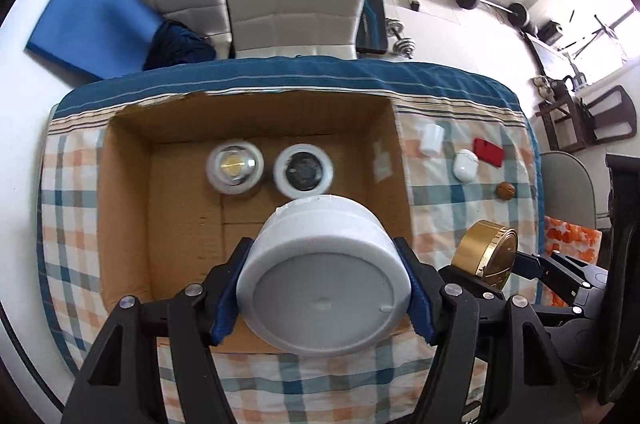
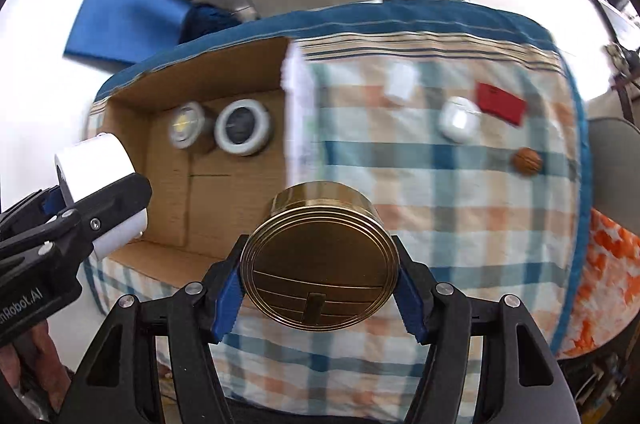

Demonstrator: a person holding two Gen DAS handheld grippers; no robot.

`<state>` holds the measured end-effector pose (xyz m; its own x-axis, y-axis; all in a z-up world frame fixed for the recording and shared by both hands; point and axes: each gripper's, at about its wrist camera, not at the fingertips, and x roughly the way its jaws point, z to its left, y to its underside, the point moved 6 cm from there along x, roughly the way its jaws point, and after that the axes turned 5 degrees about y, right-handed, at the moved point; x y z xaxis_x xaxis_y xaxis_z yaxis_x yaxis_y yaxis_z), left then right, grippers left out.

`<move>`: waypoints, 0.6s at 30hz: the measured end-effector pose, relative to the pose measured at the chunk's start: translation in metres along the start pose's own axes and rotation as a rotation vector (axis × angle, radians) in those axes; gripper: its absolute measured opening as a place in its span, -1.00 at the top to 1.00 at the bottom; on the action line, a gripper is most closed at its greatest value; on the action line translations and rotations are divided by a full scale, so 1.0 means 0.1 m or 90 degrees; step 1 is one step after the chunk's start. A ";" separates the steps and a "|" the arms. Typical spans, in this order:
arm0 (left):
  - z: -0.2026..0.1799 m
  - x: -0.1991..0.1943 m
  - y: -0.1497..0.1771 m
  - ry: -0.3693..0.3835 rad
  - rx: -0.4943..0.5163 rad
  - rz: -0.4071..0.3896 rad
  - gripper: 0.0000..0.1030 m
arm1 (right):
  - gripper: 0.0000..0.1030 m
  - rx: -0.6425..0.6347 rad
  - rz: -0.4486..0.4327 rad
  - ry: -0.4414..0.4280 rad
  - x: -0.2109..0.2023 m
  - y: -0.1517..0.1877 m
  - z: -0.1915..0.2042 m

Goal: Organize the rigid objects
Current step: 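Carry the white container and gold tin into the box with both tools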

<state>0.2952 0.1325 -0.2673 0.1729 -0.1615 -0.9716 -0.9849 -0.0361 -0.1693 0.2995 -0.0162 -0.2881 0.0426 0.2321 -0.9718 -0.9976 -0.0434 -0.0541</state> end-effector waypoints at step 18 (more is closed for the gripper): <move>1.55 0.99 -0.09 -0.040 -0.104 0.108 -0.27 | -0.30 0.017 0.110 0.084 1.52 -0.37 0.83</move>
<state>0.3197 0.2700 -0.3874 -0.0007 -0.1173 -0.9931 -0.9846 -0.1736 0.0212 0.3384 0.1014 -0.4150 -0.1244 0.0945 -0.9877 -0.9917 -0.0448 0.1206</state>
